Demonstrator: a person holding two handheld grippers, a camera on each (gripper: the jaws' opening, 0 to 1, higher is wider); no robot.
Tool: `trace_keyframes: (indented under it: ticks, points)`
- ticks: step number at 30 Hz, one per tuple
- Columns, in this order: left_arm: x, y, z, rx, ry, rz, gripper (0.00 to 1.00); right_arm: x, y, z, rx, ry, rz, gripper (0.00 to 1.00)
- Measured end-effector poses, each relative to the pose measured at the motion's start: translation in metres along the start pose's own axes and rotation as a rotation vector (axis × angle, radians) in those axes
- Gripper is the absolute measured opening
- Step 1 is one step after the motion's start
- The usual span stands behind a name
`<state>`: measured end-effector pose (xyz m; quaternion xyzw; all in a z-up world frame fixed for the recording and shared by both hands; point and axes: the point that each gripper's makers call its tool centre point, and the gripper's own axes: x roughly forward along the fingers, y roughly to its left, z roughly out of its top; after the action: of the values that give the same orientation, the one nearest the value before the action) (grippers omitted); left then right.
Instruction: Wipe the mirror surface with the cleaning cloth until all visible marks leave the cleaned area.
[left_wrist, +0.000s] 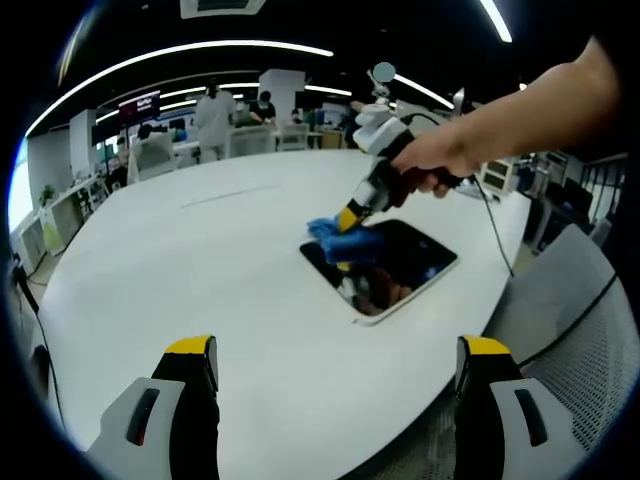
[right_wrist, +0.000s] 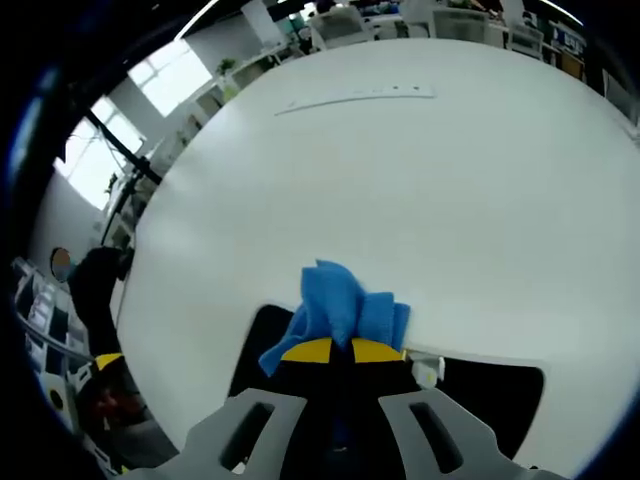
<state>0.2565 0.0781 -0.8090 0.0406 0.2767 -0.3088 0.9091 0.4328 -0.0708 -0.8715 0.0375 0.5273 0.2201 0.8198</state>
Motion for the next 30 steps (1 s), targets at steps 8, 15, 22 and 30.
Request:
trace_keyframes:
  ticks: [8, 15, 22, 30]
  points:
    - [-0.003, 0.004, -0.002, -0.004, -0.004, 0.018, 0.99, -0.003, 0.002, -0.004, 0.023, -0.02, -0.024, 0.0]
    - [-0.004, 0.005, -0.004, 0.008, -0.004, 0.019, 0.99, -0.012, 0.015, -0.028, 0.006, 0.046, 0.002, 0.0]
    - [0.0, 0.0, -0.003, 0.007, 0.0, -0.01, 0.99, -0.016, 0.019, -0.04, 0.096, 0.068, 0.006, 0.0]
    - [0.001, -0.011, 0.002, 0.023, -0.02, -0.058, 0.99, -0.019, 0.028, -0.058, 0.025, 0.059, 0.013, 0.0]
